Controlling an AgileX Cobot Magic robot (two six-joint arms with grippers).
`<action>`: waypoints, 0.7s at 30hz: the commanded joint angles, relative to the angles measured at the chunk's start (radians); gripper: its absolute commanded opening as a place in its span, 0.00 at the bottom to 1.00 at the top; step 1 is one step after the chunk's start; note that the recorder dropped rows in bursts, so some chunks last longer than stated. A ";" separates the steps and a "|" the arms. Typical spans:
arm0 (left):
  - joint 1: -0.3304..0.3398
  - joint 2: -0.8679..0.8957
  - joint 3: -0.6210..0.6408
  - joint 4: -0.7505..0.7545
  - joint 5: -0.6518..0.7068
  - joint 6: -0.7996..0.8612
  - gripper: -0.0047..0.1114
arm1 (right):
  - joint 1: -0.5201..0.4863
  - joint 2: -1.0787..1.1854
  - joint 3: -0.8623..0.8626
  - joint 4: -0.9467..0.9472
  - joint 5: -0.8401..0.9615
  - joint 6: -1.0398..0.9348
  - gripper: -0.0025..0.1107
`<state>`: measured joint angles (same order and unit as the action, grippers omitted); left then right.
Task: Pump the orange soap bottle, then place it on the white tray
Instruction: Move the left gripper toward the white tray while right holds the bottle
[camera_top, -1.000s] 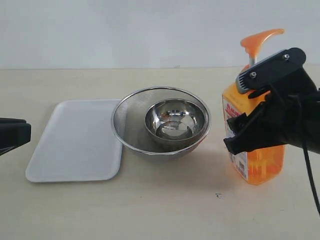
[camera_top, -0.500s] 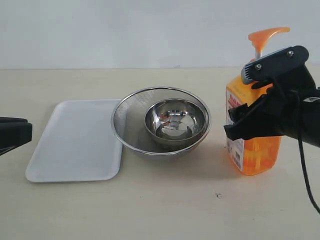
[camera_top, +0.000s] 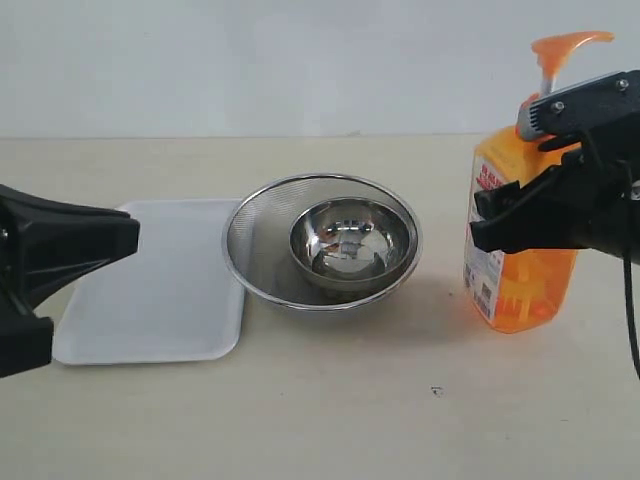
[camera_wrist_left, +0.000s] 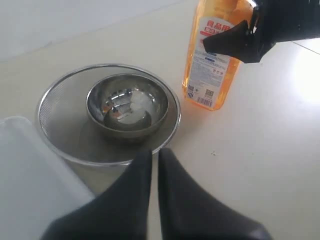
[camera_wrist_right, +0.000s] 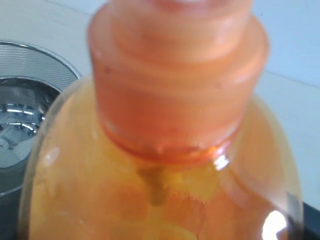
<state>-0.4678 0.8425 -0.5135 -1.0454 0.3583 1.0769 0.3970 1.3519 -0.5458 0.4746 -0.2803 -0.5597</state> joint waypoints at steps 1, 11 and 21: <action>-0.008 0.042 -0.031 -0.097 -0.006 0.100 0.08 | -0.010 0.040 -0.037 -0.073 -0.084 0.046 0.02; -0.008 0.062 -0.033 -0.124 -0.006 0.147 0.08 | -0.010 0.185 -0.142 -0.158 -0.097 0.151 0.02; -0.008 0.131 -0.067 -0.243 -0.012 0.290 0.08 | -0.010 0.236 -0.204 -0.161 -0.111 0.179 0.02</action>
<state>-0.4678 0.9409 -0.5559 -1.2206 0.3480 1.3003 0.3924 1.5919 -0.7271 0.3313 -0.3209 -0.3896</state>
